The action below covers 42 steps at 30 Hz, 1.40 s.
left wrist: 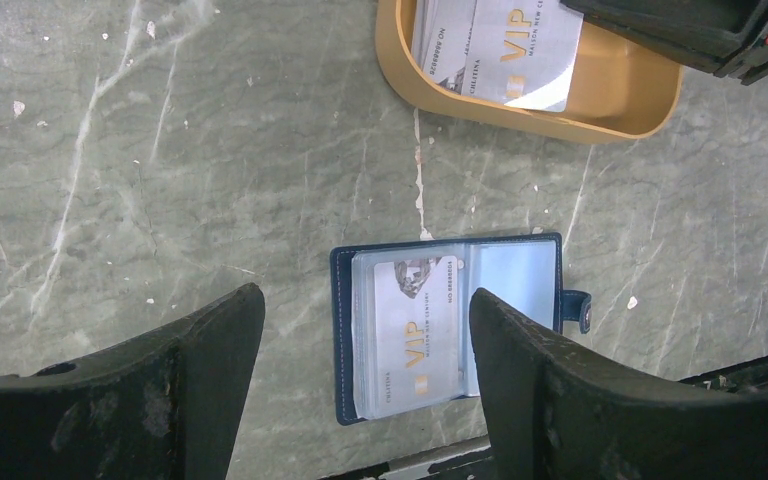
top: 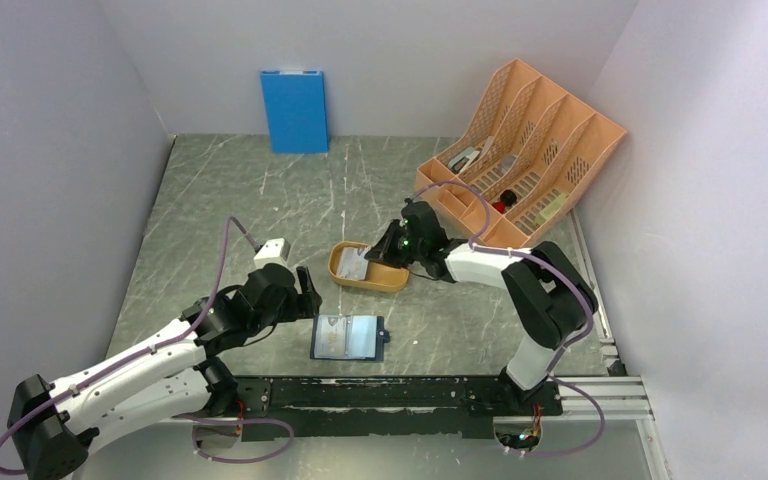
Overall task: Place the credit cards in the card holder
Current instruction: Pick up the credit card from the storage box.
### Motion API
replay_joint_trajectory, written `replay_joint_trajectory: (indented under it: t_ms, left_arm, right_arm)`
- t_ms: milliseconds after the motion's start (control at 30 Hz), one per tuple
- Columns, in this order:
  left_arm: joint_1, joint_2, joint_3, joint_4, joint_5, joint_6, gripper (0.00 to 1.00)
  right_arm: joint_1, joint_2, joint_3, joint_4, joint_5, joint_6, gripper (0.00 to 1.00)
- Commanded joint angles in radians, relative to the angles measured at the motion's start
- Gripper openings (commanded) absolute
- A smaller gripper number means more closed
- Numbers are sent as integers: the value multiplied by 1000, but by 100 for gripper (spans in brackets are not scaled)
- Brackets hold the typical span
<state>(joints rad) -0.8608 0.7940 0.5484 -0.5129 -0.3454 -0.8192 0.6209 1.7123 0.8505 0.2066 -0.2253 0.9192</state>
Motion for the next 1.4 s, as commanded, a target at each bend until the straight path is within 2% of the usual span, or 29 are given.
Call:
replay_joint_trajectory:
  t_ms: [0, 300, 567, 767, 967, 1100, 1133, 1233, 1300, 1333, 1367]
  left_arm:
    - [-2, -5, -6, 21, -6, -6, 79]
    - [-3, -16, -3, 8, -13, -9, 79]
    - [-3, -52, 56, -67, -102, -20, 79]
    - [-3, -89, 114, -140, -175, -35, 79]
    - [-2, -134, 140, -168, -175, -15, 78]
    - [-3, -145, 160, -166, -115, 52, 77]
    - [-2, -143, 163, -161, -88, 76, 77]
    - [-2, -138, 154, -115, 33, 136, 77]
    - [-5, -135, 123, -52, 145, 150, 76]
    - [-10, -131, 104, -25, 182, 148, 89]
    - [-16, -125, 89, -2, 208, 148, 92]
  right_arm:
    - [-6, -23, -8, 13, -41, 11, 1]
    - [-5, -66, 0, -30, -81, 61, 0]
    - [-20, -285, 130, -339, -88, 162, 0]
    - [-106, -391, 116, -364, -383, 342, 0]
    - [-113, -458, 133, -446, -479, 311, 0]
    - [-114, -493, 66, -398, -523, 330, 0]
    - [-116, -498, 70, -430, -512, 276, 0]
    - [-112, -522, 137, -659, -350, 24, 0]
    - [-102, -569, 103, -724, -282, -75, 0]
    - [-101, -596, 77, -743, -252, -114, 0]
    - [-101, -627, 43, -756, -224, -141, 0]
